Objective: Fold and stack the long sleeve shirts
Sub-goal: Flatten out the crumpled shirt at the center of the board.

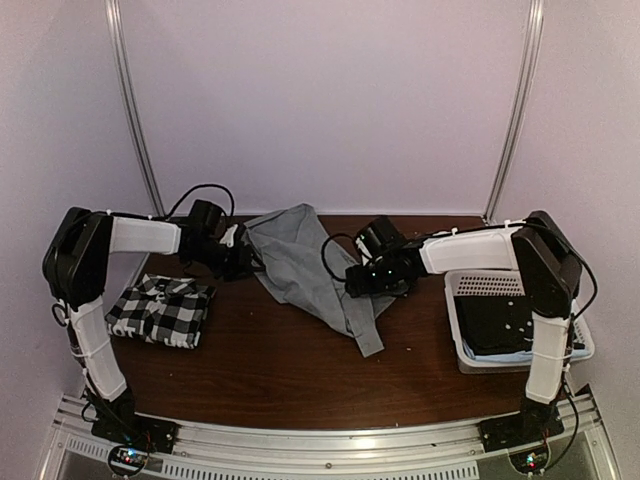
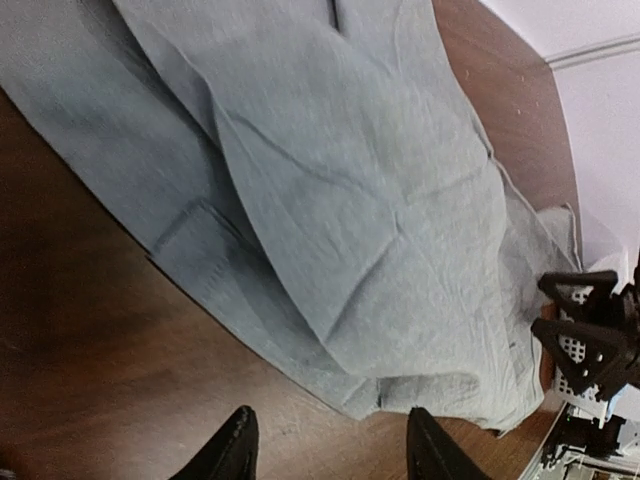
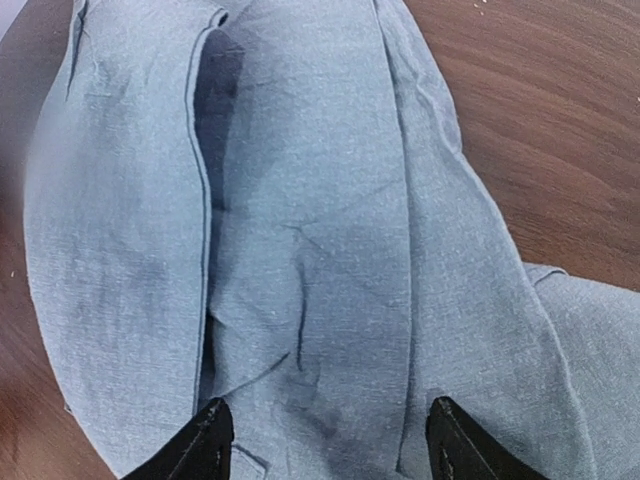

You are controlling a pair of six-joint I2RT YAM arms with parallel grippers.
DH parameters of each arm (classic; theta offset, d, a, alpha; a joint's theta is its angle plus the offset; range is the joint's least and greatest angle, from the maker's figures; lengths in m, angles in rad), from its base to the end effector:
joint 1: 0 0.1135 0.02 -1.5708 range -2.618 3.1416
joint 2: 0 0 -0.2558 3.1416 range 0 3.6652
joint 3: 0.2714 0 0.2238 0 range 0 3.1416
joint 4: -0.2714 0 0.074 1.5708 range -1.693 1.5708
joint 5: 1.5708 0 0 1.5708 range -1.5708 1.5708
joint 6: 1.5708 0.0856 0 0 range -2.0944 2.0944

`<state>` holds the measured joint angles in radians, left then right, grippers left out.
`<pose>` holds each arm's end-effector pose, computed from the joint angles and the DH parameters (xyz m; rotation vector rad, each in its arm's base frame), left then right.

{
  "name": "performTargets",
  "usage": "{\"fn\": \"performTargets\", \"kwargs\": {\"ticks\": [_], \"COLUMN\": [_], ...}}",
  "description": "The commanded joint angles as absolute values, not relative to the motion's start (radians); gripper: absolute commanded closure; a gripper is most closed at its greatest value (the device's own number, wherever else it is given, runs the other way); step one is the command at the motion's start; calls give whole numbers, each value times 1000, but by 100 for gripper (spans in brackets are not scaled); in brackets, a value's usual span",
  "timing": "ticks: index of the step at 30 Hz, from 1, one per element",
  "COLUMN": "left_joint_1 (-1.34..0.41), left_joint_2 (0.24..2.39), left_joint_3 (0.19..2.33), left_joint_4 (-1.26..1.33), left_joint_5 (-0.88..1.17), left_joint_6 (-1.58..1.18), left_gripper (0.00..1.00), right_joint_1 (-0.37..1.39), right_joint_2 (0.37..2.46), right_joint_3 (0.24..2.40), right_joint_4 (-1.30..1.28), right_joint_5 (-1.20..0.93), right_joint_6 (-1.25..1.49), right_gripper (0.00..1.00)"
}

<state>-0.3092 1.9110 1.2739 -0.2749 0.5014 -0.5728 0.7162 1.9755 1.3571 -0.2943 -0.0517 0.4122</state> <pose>0.3739 -0.1626 0.1567 -0.1154 2.5931 -0.9762 0.3205 0.2848 0.1463 -0.4104 2.5297 0.5239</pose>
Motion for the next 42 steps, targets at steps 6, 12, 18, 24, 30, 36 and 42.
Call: {"fn": "performTargets", "kwargs": {"ticks": [6, 12, 18, 24, 30, 36, 42], "left_joint_1": [-444, -449, -449, -451, -454, -454, -457], "left_joint_2": [1867, 1926, 1970, 2005, 2023, 1974, 1978], "left_joint_3": [1131, 1174, 1205, 1230, 1243, 1194, 1170], "left_joint_4": [27, 5, -40, -8, -36, -85, 48], "left_joint_5": [560, 504, 462, 478, 462, 345, 450], "left_joint_6": [-715, -715, -723, -745, -751, -753, -782], "left_gripper": [47, 48, 47, 47, 47, 39, 40], "right_joint_1": [660, 655, 655, 655, 655, 655, 655], "right_joint_2": [1965, 1998, 2025, 2033, 2030, 2019, 2019], "right_joint_3": [1291, 1295, 1305, 1315, 1310, 1308, 1313], "right_joint_4": [-233, -194, -153, -144, -128, -124, -124], "right_joint_5": [-93, -183, -255, -271, -285, -285, -285], "right_joint_6": [433, 455, 486, 497, 512, 514, 515], "right_gripper": [32, 34, 38, 45, 61, 75, 80]}}
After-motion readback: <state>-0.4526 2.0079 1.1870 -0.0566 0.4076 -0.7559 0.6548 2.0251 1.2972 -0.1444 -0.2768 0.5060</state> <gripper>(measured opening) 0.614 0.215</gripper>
